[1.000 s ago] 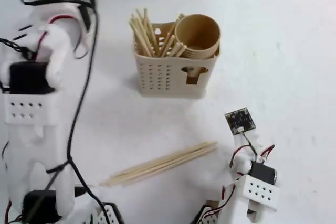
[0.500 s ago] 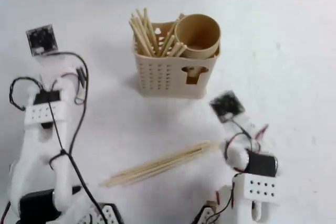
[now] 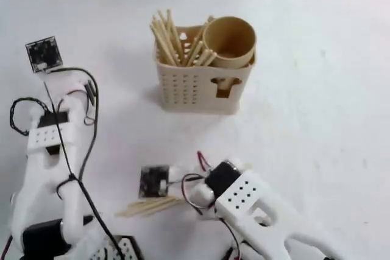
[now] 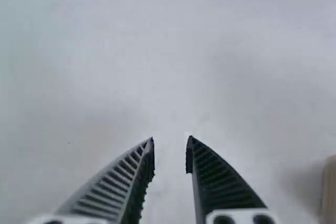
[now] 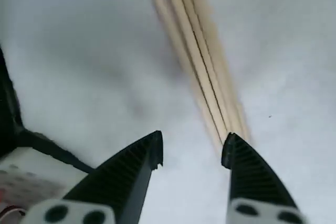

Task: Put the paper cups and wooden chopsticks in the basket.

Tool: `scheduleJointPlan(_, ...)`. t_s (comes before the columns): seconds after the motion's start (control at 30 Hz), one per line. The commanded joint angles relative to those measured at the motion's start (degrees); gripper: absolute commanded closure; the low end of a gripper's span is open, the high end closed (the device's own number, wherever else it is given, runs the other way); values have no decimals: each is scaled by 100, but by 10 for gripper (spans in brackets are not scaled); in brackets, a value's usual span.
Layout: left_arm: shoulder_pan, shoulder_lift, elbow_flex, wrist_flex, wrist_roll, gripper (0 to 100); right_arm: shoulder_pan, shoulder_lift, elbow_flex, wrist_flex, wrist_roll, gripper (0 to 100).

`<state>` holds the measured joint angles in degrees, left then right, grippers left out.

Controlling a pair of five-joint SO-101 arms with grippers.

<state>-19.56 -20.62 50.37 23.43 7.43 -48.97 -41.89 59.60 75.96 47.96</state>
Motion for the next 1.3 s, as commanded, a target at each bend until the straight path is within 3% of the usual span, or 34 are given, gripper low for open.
scheduleJointPlan(0.0,-75,-145,-53,-123,-62,880,-66,31,9,-75,387,807)
scheduleJointPlan(0.23,-75,-145,-62,-123,-62,880,-40,189,149,-497,686,807)
scheduleJointPlan(0.5,-75,-145,-62,-123,-62,880,4,1736,-97,-1200,659,808)
scheduleJointPlan(0.8,-75,-154,-62,-123,-62,880,866,3231,-1644,-1218,598,808)
scheduleJointPlan(0.97,-75,-154,-70,-123,-62,880,1226,3767,-2251,-1525,97,808)
scheduleJointPlan(1.27,-75,-154,-62,-246,-62,880,1411,2396,-2040,-848,-53,808)
